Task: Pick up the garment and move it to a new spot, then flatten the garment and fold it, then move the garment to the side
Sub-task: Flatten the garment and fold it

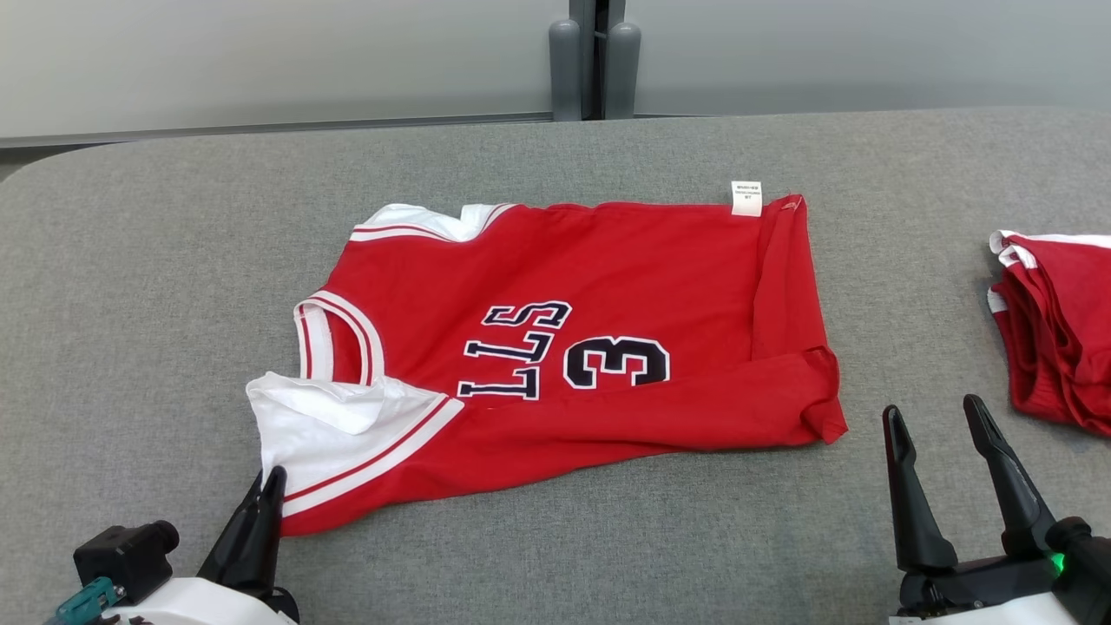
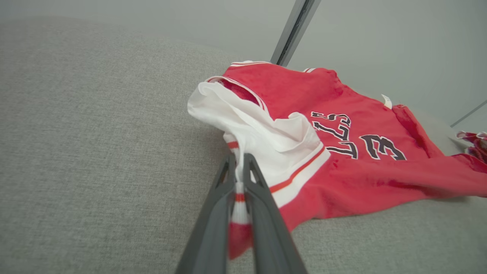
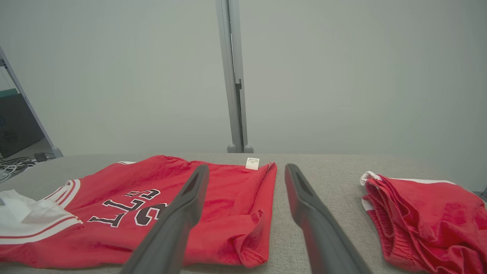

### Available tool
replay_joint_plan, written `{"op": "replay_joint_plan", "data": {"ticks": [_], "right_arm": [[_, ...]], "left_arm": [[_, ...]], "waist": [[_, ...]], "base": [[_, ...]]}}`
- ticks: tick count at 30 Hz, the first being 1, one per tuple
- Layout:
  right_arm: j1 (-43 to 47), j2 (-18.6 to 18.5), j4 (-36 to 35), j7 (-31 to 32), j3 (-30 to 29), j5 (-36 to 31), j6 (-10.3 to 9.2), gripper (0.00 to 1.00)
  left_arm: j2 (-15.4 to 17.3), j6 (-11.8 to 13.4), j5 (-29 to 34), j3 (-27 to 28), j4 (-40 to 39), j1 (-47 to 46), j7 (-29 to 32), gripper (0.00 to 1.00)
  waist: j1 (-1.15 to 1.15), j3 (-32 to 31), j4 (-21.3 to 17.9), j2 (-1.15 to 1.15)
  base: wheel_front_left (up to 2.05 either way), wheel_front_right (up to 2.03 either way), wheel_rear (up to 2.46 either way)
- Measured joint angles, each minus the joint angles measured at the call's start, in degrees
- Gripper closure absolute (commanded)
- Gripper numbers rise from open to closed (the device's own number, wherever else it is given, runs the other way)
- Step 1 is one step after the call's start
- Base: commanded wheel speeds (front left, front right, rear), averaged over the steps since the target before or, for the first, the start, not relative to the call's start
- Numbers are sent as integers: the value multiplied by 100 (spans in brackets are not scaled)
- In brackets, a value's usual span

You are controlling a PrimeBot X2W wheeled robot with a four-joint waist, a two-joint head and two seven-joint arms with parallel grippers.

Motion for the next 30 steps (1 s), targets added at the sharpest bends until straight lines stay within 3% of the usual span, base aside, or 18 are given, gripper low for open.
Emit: {"op": "replay_joint_plan", "data": {"ticks": [15, 23, 30], "right_arm": [[-102, 1, 289, 92, -59, 9, 0, 0], [-917, 1, 1449, 264, -29, -64, 0, 0], [-1066, 1, 2320, 287, 34, 58, 0, 0]], "left_arm": [[1, -59, 0, -84, 12, -182, -13, 100], [-55, -257, -26, -132, 92, -616, -123, 100], [-89, -360, -41, -178, 303, -755, -238, 100]], "waist": [[0, 185, 92, 0], [0, 686, 315, 0], [0, 870, 473, 0]], "base": [[0, 0, 0], [0, 0, 0], [0, 0, 0]]}}
